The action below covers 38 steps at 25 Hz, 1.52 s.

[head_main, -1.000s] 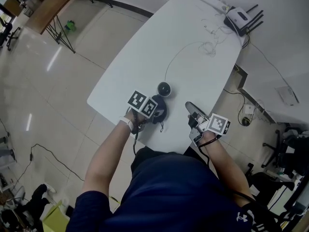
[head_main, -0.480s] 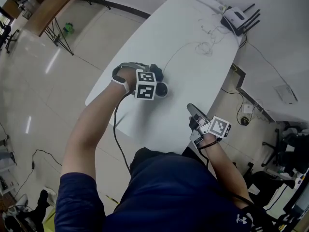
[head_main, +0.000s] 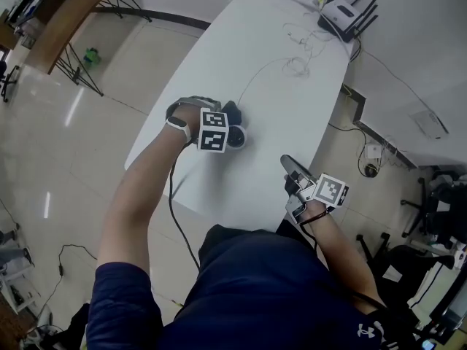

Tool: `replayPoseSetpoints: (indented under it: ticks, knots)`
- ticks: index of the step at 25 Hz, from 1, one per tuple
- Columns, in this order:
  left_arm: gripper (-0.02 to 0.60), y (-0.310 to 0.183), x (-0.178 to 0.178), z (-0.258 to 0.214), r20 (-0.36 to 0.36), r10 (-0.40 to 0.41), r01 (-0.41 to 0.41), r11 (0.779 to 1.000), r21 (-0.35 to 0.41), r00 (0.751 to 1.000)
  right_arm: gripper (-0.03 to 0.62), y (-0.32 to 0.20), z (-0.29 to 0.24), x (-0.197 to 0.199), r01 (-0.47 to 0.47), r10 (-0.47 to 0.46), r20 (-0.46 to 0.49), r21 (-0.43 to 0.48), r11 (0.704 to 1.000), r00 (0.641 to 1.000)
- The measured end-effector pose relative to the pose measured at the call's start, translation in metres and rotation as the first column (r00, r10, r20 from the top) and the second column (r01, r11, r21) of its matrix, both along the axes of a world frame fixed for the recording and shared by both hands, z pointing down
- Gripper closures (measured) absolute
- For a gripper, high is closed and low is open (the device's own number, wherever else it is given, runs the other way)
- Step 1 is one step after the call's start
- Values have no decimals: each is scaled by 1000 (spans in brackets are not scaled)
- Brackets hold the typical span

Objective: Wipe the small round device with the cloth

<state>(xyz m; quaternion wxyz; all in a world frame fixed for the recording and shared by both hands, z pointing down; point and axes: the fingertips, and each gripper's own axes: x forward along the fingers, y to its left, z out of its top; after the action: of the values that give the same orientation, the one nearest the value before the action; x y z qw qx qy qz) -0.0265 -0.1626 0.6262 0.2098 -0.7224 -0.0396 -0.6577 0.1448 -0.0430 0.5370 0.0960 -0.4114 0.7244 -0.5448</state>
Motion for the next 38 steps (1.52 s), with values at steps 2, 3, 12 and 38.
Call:
replayPoseSetpoints:
  ticks: [2, 3, 12, 38]
  knots:
    - [517, 7, -20, 6, -5, -168, 167, 984, -54, 986, 513, -2, 3, -5, 14, -14, 3, -8, 1000, 1000]
    - [517, 16, -29, 9, -15, -279, 276, 956, -103, 960, 513, -2, 5, -9, 25, -25, 3, -11, 1000, 1000]
    - [517, 131, 6, 13, -109, -926, 723, 351, -595, 360, 525, -16, 18, -51, 191, -192, -11, -32, 981, 981]
    - [518, -5, 9, -38, 52, 77, -87, 969, 232, 996, 528, 11, 11, 48, -147, 147, 44, -10, 989, 988]
